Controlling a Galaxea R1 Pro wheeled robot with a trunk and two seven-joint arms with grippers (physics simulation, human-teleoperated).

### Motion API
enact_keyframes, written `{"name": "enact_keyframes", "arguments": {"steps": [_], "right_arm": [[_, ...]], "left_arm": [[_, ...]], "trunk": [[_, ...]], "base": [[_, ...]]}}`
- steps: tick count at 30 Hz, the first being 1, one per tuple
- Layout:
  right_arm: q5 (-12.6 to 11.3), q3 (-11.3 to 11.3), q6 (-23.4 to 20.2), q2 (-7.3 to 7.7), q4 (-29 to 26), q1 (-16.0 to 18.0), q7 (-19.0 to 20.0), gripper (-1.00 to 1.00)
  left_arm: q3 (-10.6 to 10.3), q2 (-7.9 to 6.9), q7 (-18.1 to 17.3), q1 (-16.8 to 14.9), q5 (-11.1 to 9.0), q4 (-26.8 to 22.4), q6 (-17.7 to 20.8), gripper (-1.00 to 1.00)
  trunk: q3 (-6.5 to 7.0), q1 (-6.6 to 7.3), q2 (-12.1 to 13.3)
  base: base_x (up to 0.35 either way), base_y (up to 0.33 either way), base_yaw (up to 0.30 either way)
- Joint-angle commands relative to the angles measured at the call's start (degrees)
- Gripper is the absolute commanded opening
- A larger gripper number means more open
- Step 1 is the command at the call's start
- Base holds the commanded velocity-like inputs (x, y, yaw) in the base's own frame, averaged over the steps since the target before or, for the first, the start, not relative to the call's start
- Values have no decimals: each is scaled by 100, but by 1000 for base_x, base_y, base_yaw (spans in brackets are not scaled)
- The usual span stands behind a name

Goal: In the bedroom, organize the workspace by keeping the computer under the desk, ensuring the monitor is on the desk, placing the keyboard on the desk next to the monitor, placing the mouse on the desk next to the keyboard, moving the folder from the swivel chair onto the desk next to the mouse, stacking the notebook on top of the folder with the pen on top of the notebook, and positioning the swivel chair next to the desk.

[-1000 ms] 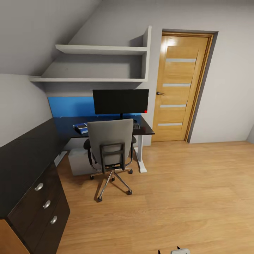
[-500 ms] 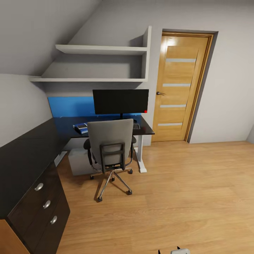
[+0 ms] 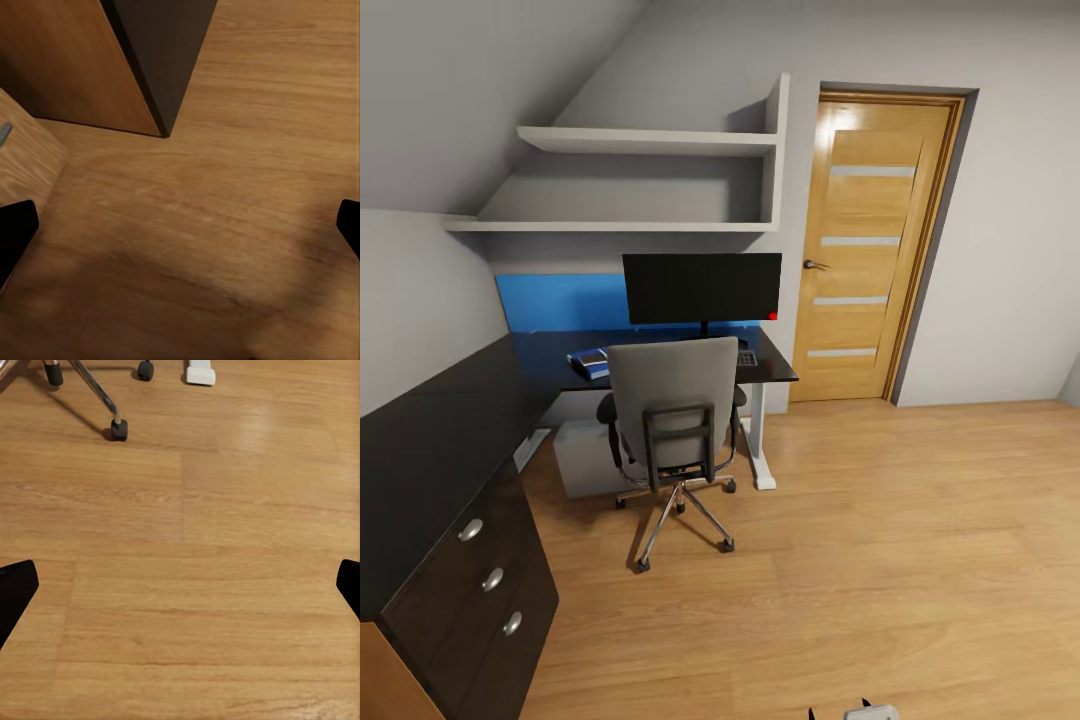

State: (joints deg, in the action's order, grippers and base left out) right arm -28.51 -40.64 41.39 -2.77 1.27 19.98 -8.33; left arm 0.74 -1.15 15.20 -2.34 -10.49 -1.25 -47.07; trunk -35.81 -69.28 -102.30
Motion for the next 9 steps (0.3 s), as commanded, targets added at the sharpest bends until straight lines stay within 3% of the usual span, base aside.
{"name": "enact_keyframes", "arguments": {"steps": [1, 9], "right_arm": [[-14, -49, 15, -4, 13, 5, -32, 100], [-14, -49, 15, -4, 13, 5, -35, 100]], "left_arm": [[4, 2, -6, -3, -11, 2, -15, 100], [5, 64, -17, -3, -6, 1, -13, 100]], "trunk": [[-6, 1, -3], [-6, 1, -3]], "base": [[0, 0, 0], [0, 0, 0]]}}
